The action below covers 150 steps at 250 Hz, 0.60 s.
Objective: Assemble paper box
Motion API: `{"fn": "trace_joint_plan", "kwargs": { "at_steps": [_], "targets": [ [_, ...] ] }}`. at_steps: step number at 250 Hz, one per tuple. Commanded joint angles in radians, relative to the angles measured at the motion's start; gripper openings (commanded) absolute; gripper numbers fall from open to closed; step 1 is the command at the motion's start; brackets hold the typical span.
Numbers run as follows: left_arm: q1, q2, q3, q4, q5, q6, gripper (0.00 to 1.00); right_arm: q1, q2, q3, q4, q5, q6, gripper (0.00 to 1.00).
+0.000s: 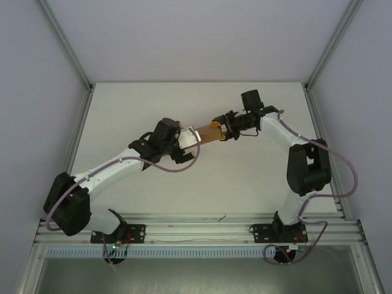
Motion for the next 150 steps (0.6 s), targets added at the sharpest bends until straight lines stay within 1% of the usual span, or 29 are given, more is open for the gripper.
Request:
{"fn": "trace_joint_plan", "kwargs": {
  "at_steps": [1,27,44,55,69,82,102,122,140,150],
  "targets": [
    [-0.007,0.013,0.048,-0.008,-0.041,0.025,0.97,-0.003,-0.006,0.014,-0.018,-0.055,0.039,0.39],
    [-0.008,0.027,0.068,-0.003,-0.042,0.034,0.9,-0.003,-0.005,0.011,-0.03,-0.065,0.036,0.39],
    [-0.008,0.036,0.076,0.004,-0.049,0.045,0.8,-0.003,-0.006,0.005,-0.03,-0.074,0.039,0.4],
    [-0.009,0.041,0.079,0.009,-0.058,0.052,0.72,-0.002,-0.009,-0.003,-0.02,-0.084,0.049,0.4],
    [-0.008,0.049,0.084,0.014,-0.066,0.053,0.64,-0.002,-0.013,-0.01,-0.006,-0.09,0.064,0.41],
    [-0.01,0.054,0.09,0.014,-0.07,0.053,0.62,-0.001,-0.016,-0.014,0.002,-0.095,0.066,0.41],
    [-0.011,0.057,0.092,0.02,-0.067,0.054,0.56,-0.001,-0.017,-0.014,0.001,-0.099,0.066,0.42],
    [-0.011,0.054,0.091,0.03,-0.061,0.053,0.5,0.0,-0.014,-0.015,0.002,-0.099,0.065,0.48],
    [-0.011,0.051,0.093,0.027,-0.055,0.053,0.46,-0.001,-0.014,-0.018,0.002,-0.092,0.064,0.57],
    [-0.011,0.048,0.094,0.021,-0.051,0.056,0.44,-0.001,-0.016,-0.021,0.008,-0.084,0.062,0.6]
  ]
}}
